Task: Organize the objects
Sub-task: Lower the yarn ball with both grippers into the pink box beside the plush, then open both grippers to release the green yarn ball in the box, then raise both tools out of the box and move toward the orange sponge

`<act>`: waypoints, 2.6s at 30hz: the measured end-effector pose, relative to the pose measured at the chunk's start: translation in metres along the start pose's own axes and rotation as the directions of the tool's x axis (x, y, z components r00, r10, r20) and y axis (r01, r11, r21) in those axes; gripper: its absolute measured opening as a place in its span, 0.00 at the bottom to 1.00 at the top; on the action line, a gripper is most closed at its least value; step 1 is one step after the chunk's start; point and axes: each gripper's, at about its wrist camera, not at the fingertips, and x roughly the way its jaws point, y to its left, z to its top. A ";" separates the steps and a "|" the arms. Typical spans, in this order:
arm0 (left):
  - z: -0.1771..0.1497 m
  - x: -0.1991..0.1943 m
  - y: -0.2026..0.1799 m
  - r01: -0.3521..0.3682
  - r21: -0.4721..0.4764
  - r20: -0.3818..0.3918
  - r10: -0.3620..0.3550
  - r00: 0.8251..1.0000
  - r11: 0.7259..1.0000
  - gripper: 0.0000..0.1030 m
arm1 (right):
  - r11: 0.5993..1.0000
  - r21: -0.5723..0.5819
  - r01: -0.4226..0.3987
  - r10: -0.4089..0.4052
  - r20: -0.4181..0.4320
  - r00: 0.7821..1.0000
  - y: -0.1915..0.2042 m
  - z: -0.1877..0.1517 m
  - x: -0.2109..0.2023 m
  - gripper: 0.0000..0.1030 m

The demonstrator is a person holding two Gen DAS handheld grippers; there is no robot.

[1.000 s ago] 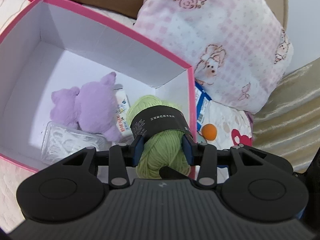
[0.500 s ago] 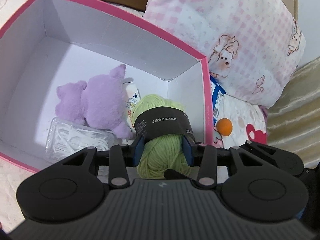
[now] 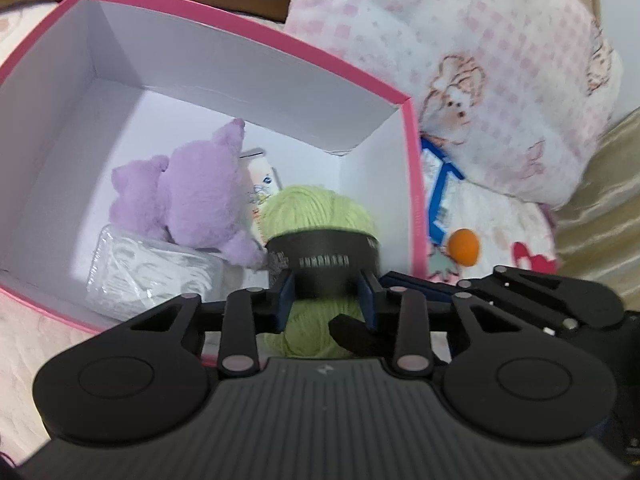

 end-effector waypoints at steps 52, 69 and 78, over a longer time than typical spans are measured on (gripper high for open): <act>-0.068 -0.204 -0.125 -0.143 0.201 0.075 0.130 0.989 0.969 0.66 | 0.978 -0.167 -0.126 0.152 0.152 0.977 0.029 -0.035 -0.196 0.73; -0.105 -0.168 -0.193 -0.066 0.345 0.002 0.069 0.998 0.936 0.82 | 0.980 -0.200 0.008 0.019 0.129 0.992 -0.013 -0.089 -0.239 0.88; -0.105 -0.134 -0.209 -0.059 0.327 0.024 0.054 0.998 0.943 0.85 | 0.982 -0.178 0.069 -0.034 0.192 0.981 -0.043 -0.106 -0.230 0.88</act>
